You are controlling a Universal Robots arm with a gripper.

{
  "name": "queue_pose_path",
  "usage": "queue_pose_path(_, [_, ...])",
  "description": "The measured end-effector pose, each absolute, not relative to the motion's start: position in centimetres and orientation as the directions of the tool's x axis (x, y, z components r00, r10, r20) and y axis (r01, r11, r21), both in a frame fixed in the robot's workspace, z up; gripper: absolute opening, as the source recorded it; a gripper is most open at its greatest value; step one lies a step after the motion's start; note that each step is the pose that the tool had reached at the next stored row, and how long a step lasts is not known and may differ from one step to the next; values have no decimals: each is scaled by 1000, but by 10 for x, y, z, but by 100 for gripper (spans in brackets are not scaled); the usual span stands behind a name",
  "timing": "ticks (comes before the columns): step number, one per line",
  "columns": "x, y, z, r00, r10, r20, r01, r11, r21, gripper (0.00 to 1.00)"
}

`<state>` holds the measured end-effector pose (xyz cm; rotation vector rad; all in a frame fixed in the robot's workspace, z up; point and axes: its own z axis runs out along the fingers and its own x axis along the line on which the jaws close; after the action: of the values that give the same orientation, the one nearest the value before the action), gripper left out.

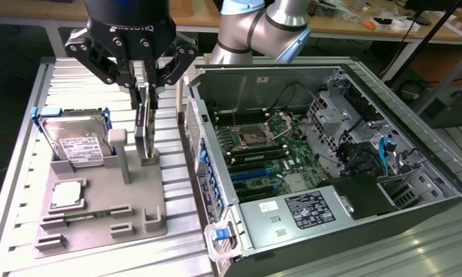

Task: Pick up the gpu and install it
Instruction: 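Pick up the gpu and move the gpu toward the slot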

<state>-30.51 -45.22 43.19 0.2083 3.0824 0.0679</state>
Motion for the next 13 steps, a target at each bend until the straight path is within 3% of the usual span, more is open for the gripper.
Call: queue_pose_path(13, [-296, -452, 432, -990, 136, -48, 133, 990, 47, 27])
